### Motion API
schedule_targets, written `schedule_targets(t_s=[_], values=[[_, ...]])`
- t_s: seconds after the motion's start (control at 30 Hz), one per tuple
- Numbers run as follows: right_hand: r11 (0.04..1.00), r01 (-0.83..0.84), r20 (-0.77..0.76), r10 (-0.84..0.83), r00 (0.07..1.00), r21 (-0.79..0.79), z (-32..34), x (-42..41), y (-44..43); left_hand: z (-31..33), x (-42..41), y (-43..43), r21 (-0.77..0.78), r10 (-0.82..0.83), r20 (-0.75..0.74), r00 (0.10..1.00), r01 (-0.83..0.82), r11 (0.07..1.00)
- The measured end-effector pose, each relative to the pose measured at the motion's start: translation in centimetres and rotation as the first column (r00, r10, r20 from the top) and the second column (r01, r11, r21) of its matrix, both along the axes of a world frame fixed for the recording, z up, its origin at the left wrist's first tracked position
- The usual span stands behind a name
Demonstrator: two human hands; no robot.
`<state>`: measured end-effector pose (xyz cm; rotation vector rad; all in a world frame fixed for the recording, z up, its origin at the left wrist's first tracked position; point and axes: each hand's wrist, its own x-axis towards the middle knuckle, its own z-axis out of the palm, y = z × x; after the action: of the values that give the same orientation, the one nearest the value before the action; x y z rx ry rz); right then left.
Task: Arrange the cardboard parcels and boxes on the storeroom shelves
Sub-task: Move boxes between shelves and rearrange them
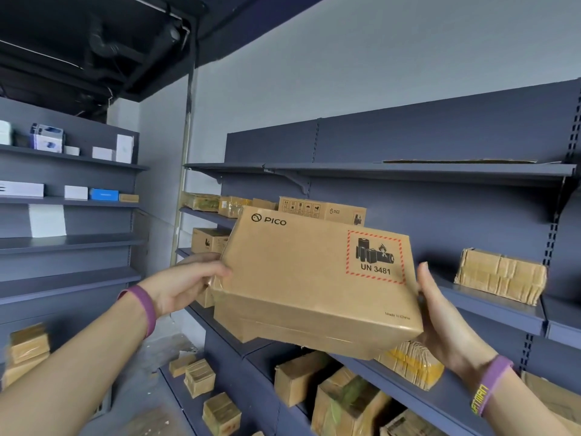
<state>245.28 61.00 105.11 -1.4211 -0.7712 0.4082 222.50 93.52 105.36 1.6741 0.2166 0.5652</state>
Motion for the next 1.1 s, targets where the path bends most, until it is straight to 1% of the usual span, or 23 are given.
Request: schedule_targets(t_s=[0.07,0.17,0.23,0.3,0.37,0.47,0.57,0.67,0.73,0.77,0.83,0.9,1.0,1.03,1.1], values=[[0.999,0.031,0.035,-0.032,0.999,0.024,-0.2,0.4,0.1,-0.2,0.1,0.1,0.01,-0.009,-0.008,1.0,0.009,1.0],[0.999,0.025,0.156,-0.031,0.987,0.038,-0.5,0.5,0.5,-0.2,0.0,-0.1,0.058,-0.067,-0.021,0.998,0.068,0.996],[0.997,0.018,0.176,-0.031,0.984,0.072,-1.0,0.5,0.6,-0.1,0.0,-0.3,0.095,-0.124,-0.045,0.991,0.128,0.987],[0.993,0.02,0.177,-0.04,0.983,0.116,-1.5,0.8,0.6,-0.1,-0.1,-0.8,0.13,-0.141,-0.072,0.987,0.149,0.98],[0.991,0.024,0.192,-0.049,0.98,0.131,-1.9,1.1,0.6,-0.1,-0.1,-1.5,0.12,-0.109,-0.068,0.992,0.117,0.986],[0.99,0.034,0.215,-0.063,0.975,0.137,-2.6,1.2,0.4,0.3,0.4,-2.8,0.072,-0.017,-0.046,0.999,0.02,0.997],[0.991,0.065,0.237,-0.092,0.967,0.117,-3.6,1.0,0.5,0.9,0.9,-3.5,-0.033,0.082,-0.006,0.997,-0.082,0.996],[0.99,0.103,0.292,-0.126,0.948,0.093,-4.3,0.6,0.8,1.0,1.3,-3.3,-0.028,0.129,-0.014,0.992,-0.129,0.991],[0.985,0.147,0.35,-0.169,0.921,0.087,-4.4,0.3,1.1,1.2,1.3,-3.2,-0.037,0.19,-0.011,0.982,-0.19,0.981],[0.982,0.172,0.383,-0.19,0.904,0.081,-4.4,0.2,1.2,1.3,1.2,-3.2,-0.055,0.205,-0.007,0.979,-0.205,0.977],[0.984,0.162,0.402,-0.178,0.898,0.073,-4.5,0.1,1.1,1.3,1.0,-3.1,-0.086,0.201,-0.005,0.98,-0.2,0.976],[0.996,0.076,0.346,-0.089,0.934,0.049,-4.2,0.1,0.7,1.1,0.8,-2.9,-0.104,0.175,-0.002,0.985,-0.174,0.979],[0.992,-0.106,0.141,0.096,0.985,0.068,-3.7,0.1,0.3,0.6,0.4,-2.7,-0.136,0.149,0.022,0.989,-0.145,0.98],[0.989,-0.118,0.071,0.112,0.991,0.089,-3.5,0.1,0.3,0.5,0.3,-2.8,-0.146,0.138,0.028,0.99,-0.132,0.98],[0.993,-0.058,-0.019,0.06,0.998,0.099,-3.1,0.3,0.5,0.2,0.2,-2.9,-0.163,0.112,0.042,0.993,-0.103,0.981]])
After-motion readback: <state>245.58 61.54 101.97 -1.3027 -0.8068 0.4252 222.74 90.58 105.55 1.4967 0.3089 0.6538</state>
